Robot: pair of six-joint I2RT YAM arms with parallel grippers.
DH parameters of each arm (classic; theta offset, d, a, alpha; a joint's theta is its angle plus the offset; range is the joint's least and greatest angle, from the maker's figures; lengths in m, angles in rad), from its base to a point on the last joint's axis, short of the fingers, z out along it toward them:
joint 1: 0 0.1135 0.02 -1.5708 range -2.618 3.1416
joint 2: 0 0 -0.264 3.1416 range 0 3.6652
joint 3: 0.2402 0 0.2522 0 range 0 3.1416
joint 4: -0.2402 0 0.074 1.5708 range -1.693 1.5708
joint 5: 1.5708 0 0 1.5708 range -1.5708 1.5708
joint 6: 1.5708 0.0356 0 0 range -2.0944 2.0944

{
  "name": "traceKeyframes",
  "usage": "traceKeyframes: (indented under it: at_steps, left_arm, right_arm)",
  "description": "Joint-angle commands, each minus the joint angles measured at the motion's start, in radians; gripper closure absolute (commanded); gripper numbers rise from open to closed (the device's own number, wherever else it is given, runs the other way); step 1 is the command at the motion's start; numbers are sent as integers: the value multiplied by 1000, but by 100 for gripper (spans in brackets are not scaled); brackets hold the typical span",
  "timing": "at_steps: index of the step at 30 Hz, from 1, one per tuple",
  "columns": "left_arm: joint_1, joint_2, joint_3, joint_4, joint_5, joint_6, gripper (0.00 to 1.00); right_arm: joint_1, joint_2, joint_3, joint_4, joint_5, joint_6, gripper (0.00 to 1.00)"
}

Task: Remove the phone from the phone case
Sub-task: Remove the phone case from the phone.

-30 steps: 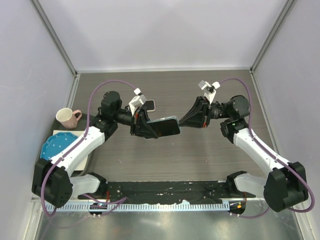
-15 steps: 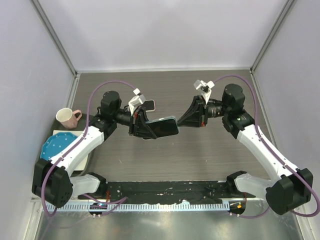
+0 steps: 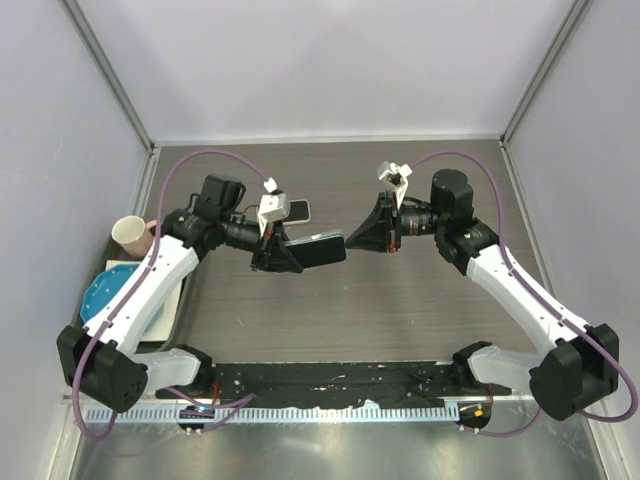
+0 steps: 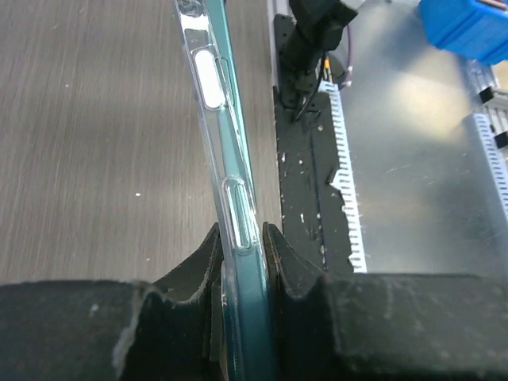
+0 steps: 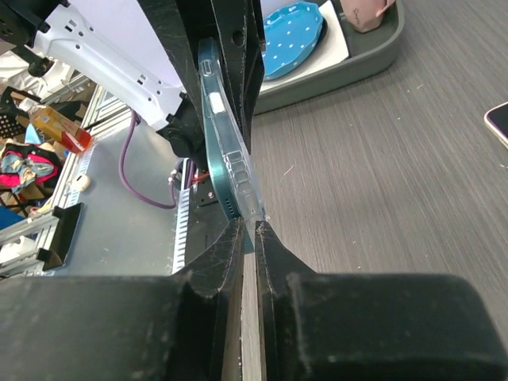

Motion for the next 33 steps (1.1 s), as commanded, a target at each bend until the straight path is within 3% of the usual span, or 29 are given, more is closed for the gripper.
traceKeyframes:
  at_steps: [1, 7, 9, 12, 13, 15, 28, 33]
  left_arm:
    - [-60, -51, 73, -120, 469, 273, 100]
    - [-70, -51, 91, -112, 357, 267, 100]
    - [-72, -51, 64, -48, 313, 169, 100]
    - [-78, -62, -22, 197, 248, -68, 100]
    - [-78, -68, -48, 354, 212, -151, 100]
    - [-78, -68, -105, 479, 178, -295, 100]
    - [-80, -58, -124, 541, 233, -310, 100]
    - [-81, -60, -124, 543, 240, -308, 100]
  right_arm:
    - [14, 66, 9, 27, 258, -68, 88]
    - [14, 69, 8, 33, 253, -65, 88]
    - [14, 65, 8, 25, 257, -80, 87]
    - [14, 51, 8, -4, 238, -115, 85]
    - [14, 43, 8, -9, 235, -140, 83]
    - [13, 23, 6, -50, 197, -166, 78]
    - [-12, 2, -20, -51, 0, -166, 44]
    - [-12, -4, -20, -56, -13, -165, 43]
